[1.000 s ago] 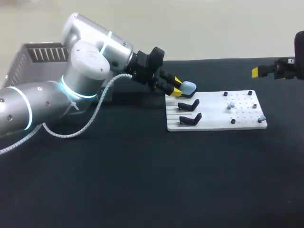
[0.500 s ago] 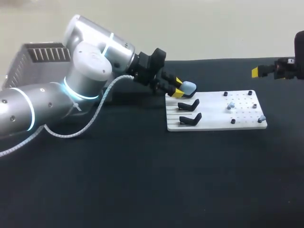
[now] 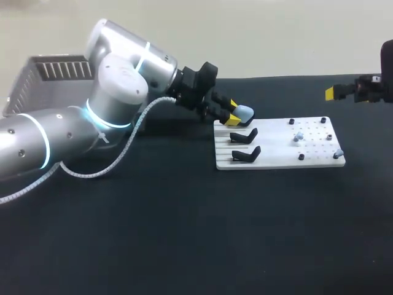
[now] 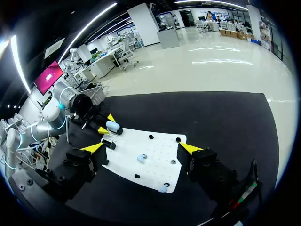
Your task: Pick up each earbud case from the left stands, insert the matching earbuds, close the lid, and place the case in the box.
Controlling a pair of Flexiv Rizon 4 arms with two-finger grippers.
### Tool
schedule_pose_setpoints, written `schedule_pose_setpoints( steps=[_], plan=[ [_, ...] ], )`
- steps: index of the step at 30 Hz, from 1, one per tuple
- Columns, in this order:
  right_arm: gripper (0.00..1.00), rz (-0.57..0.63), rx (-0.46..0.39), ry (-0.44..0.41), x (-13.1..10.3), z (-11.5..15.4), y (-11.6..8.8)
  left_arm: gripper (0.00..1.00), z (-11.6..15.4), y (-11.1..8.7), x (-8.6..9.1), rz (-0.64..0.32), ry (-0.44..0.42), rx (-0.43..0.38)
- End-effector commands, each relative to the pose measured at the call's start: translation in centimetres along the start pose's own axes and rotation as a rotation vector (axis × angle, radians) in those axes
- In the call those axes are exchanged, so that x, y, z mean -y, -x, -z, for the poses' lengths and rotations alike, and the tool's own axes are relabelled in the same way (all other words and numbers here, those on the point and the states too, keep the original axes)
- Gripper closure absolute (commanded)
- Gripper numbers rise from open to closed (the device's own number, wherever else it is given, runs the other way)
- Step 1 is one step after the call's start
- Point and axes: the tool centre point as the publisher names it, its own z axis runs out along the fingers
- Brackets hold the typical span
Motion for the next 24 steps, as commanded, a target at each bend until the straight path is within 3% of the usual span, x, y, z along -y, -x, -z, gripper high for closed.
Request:
schedule_pose_setpoints(
  steps=[1, 11, 12, 16, 18, 21, 22, 24],
  plan=[
    [0.00, 0.001, 0.000, -0.001, 0.00, 0.04, -0.02, 0.52, -0.14, -0.04, -0.49, -0.004, -0.009, 0.001],
    [0.00, 0.001, 0.000, -0.001, 0.00, 0.04, -0.02, 0.55, -0.13, -0.02, -0.60, -0.006, -0.011, 0.001],
    [0.00, 0.001, 0.000, -0.001, 0.00, 0.04, -0.02, 0.64, -0.19, -0.05, -0.72, -0.007, -0.014, 0.003],
    [0.00, 0.001, 0.000, -0.001, 0.00, 0.04, -0.02, 0.67, -0.20, -0.05, -0.72, -0.007, -0.015, 0.004],
    [0.00, 0.001, 0.000, -0.001, 0.00, 0.04, -0.02, 0.80, -0.21, -0.04, -0.73, -0.009, -0.017, 0.004],
    [0.00, 0.001, 0.000, -0.001, 0.00, 0.04, -0.02, 0.80, -0.21, -0.04, -0.73, -0.009, -0.017, 0.004],
    [0.00, 0.001, 0.000, -0.001, 0.00, 0.04, -0.02, 1.00, -0.20, 0.04, -0.71, -0.012, -0.018, 0.003],
    [0.00, 0.001, 0.000, -0.001, 0.00, 0.04, -0.02, 1.00, -0.20, 0.04, -0.71, -0.012, -0.018, 0.003]
  ],
)
